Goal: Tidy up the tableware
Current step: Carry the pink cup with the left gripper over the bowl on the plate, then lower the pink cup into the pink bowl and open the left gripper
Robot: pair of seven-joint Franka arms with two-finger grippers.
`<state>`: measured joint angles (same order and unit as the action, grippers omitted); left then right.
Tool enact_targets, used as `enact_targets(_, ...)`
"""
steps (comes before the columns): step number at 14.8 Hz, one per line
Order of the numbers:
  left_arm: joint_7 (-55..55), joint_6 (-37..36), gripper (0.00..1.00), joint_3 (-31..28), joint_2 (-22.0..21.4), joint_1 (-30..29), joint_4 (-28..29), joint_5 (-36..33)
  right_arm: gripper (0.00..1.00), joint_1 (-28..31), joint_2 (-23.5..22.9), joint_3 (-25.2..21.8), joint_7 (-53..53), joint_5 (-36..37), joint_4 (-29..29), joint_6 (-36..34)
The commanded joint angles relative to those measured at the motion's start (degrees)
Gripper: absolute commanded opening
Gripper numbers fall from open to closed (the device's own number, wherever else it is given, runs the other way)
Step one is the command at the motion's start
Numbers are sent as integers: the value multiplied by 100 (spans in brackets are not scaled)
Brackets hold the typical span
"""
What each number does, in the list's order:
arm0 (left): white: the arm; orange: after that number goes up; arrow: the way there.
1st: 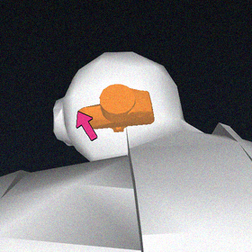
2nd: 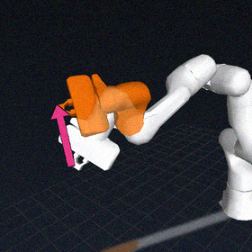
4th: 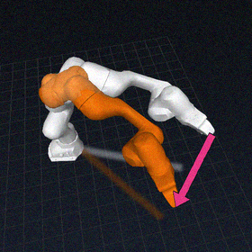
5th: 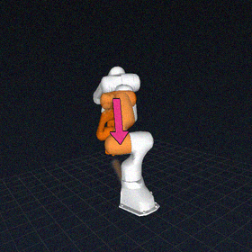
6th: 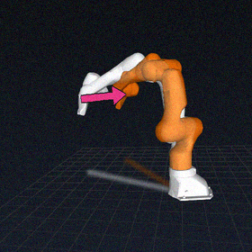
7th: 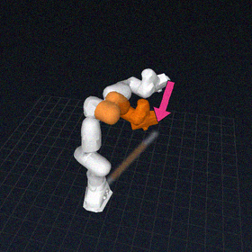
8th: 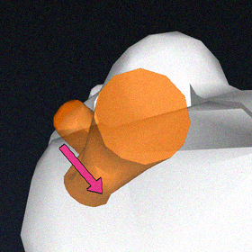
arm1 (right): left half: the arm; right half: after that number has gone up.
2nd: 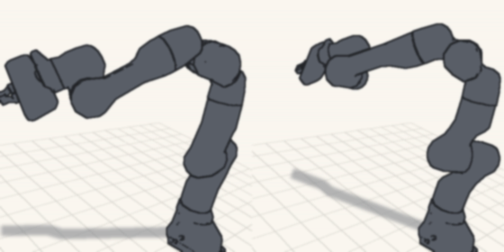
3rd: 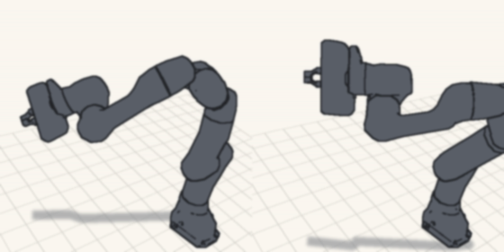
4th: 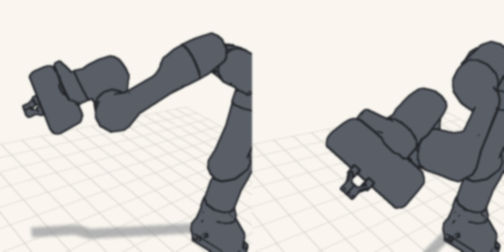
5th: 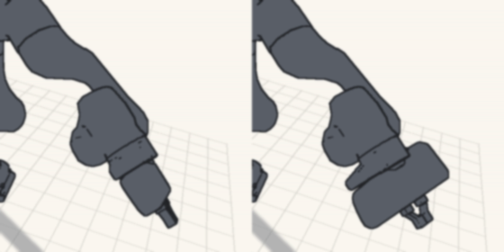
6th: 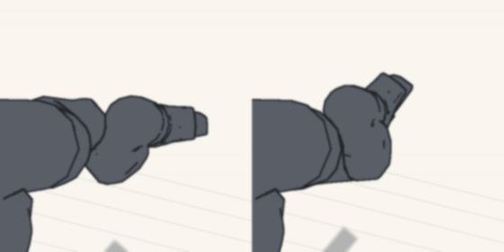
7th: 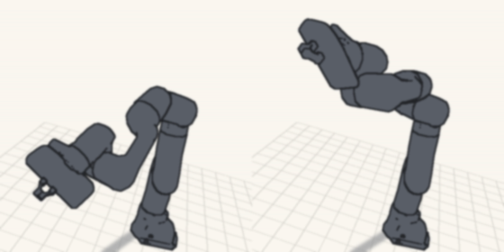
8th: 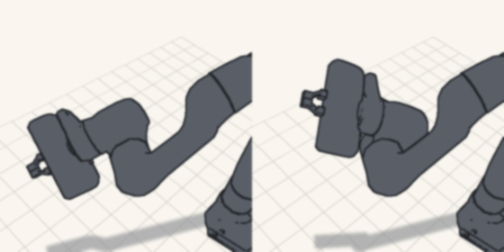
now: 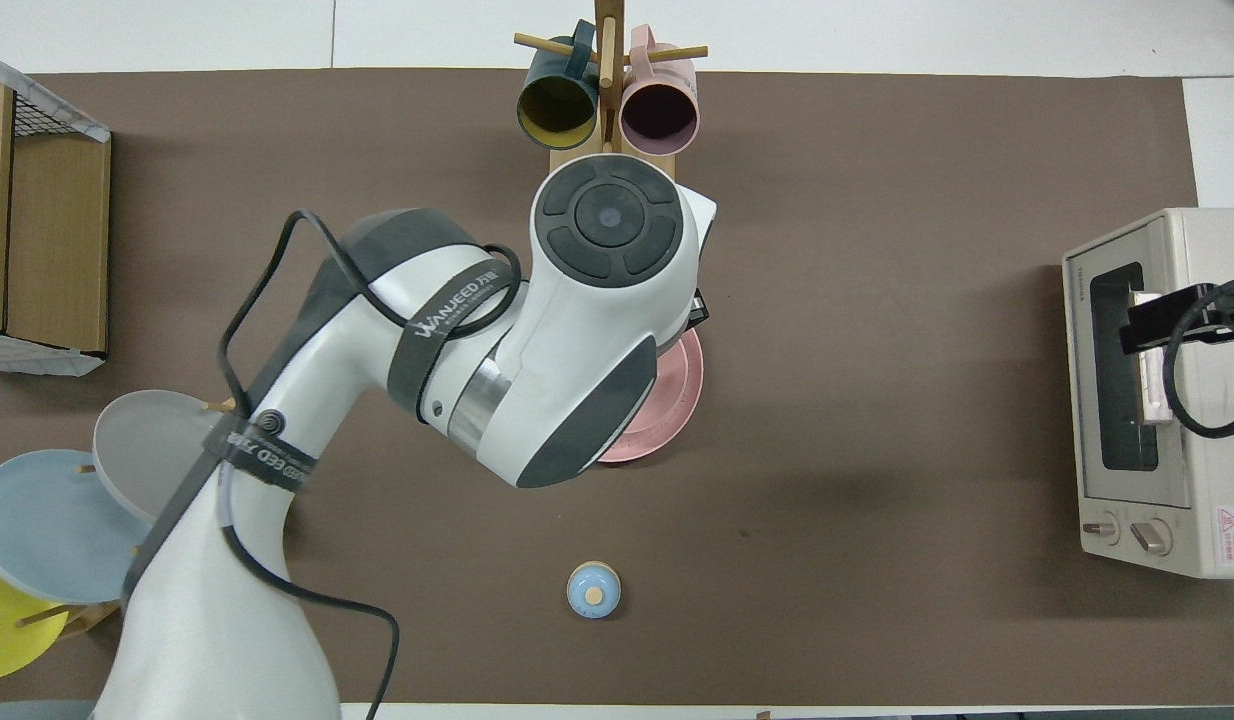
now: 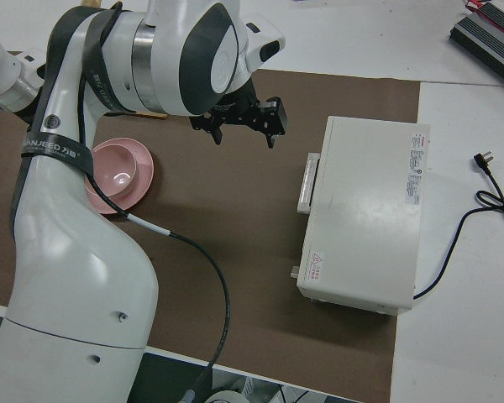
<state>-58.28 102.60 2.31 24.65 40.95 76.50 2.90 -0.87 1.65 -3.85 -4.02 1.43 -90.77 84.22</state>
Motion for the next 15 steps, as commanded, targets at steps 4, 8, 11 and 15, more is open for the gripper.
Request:
enact_targets(4, -139, 260, 0, -99, 365, 124, 40, -79, 100, -27, -6, -151, -134, -55, 51, -3)
enact_targets(8, -228, 805, 0, -108, 339, 124, 541, -88, 100, 34, -59, -159, -143, -72, 51, 15)
enact_targets(11, -228, 1024, 0, -108, 339, 124, 690, -105, 100, 17, -59, -151, -134, -73, 51, -3)
enact_targets(15, -228, 1245, 0, -108, 339, 141, 858, -105, 100, 26, -59, -159, -99, -73, 42, -3)
